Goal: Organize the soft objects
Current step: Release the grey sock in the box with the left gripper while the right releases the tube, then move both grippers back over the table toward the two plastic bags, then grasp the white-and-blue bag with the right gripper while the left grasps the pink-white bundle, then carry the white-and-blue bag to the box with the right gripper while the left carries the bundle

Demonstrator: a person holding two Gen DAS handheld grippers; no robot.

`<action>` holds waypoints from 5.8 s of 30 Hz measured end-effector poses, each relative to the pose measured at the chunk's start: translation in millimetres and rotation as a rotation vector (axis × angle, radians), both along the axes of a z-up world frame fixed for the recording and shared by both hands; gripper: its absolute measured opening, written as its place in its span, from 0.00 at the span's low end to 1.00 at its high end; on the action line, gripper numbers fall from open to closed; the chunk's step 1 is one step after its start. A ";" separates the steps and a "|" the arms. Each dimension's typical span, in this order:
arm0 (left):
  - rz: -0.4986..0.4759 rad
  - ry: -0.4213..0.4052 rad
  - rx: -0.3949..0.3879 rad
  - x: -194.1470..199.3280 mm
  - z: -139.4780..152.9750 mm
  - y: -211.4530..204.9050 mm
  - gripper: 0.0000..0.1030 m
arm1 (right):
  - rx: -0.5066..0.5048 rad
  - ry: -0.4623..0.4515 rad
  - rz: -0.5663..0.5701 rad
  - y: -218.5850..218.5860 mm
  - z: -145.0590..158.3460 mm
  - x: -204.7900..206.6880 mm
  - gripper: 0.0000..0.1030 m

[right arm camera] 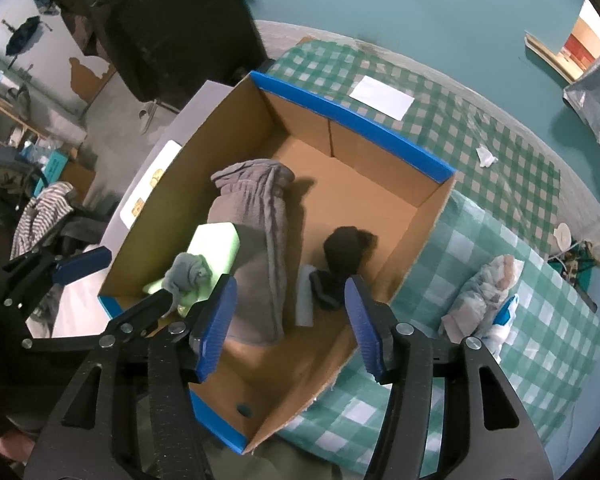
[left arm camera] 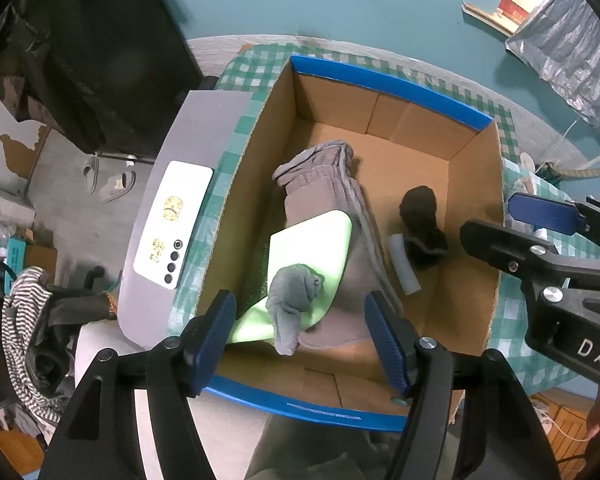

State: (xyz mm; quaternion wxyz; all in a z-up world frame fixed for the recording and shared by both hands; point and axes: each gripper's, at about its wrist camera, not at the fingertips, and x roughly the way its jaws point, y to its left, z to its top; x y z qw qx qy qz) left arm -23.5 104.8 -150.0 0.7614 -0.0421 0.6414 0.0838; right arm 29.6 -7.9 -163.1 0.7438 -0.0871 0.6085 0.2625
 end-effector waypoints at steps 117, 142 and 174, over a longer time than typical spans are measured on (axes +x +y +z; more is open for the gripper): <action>-0.374 0.110 -0.011 132.5 -99.5 -257.8 0.77 | -0.137 0.179 -0.416 -286.1 -138.0 42.6 0.61; -0.459 0.186 0.028 150.9 -143.5 -290.3 0.75 | -0.223 0.085 -0.304 -269.6 -141.8 44.8 0.62; -0.431 -0.026 -0.004 102.6 -42.5 -242.8 0.44 | -0.159 0.028 -0.293 -252.0 -75.7 28.4 0.31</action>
